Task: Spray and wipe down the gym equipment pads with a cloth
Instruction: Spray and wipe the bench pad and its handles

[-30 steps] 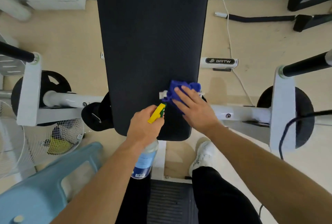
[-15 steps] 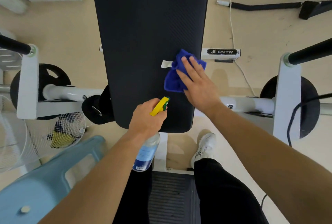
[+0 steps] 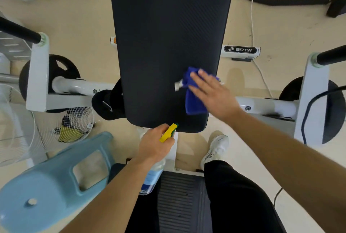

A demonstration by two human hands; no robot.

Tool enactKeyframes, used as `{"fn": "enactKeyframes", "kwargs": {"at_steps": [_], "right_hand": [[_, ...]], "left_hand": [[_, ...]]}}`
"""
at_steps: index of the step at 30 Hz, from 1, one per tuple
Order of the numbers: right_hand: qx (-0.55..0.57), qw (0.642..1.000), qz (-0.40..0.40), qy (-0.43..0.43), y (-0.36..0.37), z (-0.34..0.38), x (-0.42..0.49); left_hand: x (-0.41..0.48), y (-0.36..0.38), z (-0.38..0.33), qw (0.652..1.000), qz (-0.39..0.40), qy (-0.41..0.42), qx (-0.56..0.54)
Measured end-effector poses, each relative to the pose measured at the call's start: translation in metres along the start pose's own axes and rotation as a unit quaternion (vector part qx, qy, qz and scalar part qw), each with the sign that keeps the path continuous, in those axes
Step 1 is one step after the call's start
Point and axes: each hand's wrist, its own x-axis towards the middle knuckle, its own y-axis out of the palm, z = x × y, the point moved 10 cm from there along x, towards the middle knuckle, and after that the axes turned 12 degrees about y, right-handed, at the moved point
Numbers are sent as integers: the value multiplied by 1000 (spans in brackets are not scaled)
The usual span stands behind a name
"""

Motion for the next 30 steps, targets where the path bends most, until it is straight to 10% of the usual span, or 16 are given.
{"fn": "enactKeyframes", "kwargs": {"at_steps": [9, 20, 30], "right_hand": [[88, 991, 22, 97, -78, -2, 106], [49, 990, 123, -43, -63, 72, 122], [-6, 991, 107, -84, -55, 136, 142]], "left_hand": [[-36, 25, 34, 968, -127, -107, -186], [-79, 110, 58, 731, -362, -234, -528], [-64, 76, 58, 718, -370, -172, -564]]}}
